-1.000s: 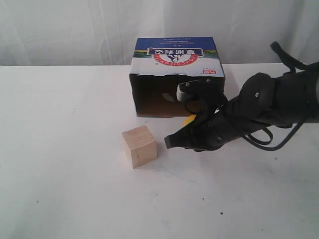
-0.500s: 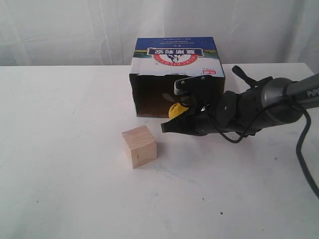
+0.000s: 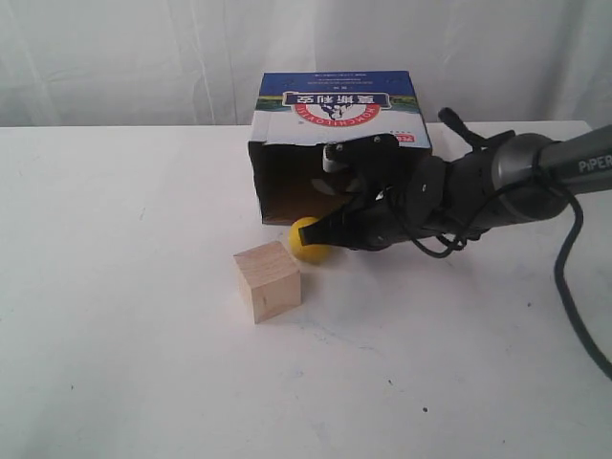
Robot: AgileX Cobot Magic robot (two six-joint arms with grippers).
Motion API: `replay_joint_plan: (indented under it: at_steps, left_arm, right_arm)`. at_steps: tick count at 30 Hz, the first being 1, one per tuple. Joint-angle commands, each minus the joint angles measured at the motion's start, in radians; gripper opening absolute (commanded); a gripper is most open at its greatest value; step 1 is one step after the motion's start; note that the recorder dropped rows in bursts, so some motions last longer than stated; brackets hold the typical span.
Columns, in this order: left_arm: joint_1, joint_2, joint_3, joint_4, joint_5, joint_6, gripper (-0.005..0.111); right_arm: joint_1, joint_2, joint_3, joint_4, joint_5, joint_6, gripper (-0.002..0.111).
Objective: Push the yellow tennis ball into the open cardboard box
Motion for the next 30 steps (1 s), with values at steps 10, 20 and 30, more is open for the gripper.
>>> replay_joint_plan:
  at_steps: [10,20,30]
  left_arm:
    - [-0.009,-0.004,0.005,-0.003,0.037,0.000,0.000]
    - [-0.009,-0.004,0.005,-0.003,0.037,0.000,0.000]
    - [-0.009,-0.004,0.005,-0.003,0.037,0.000,0.000]
  right_arm:
    - [-0.004,-0.095,-0.080,-0.006,0.212,-0.064,0.000]
    - [-0.002,-0.025,-0.151,0.075,0.309,-0.115,0.000]
    - [-0.002,0.008,-0.183,0.255,0.298,-0.257,0.000]
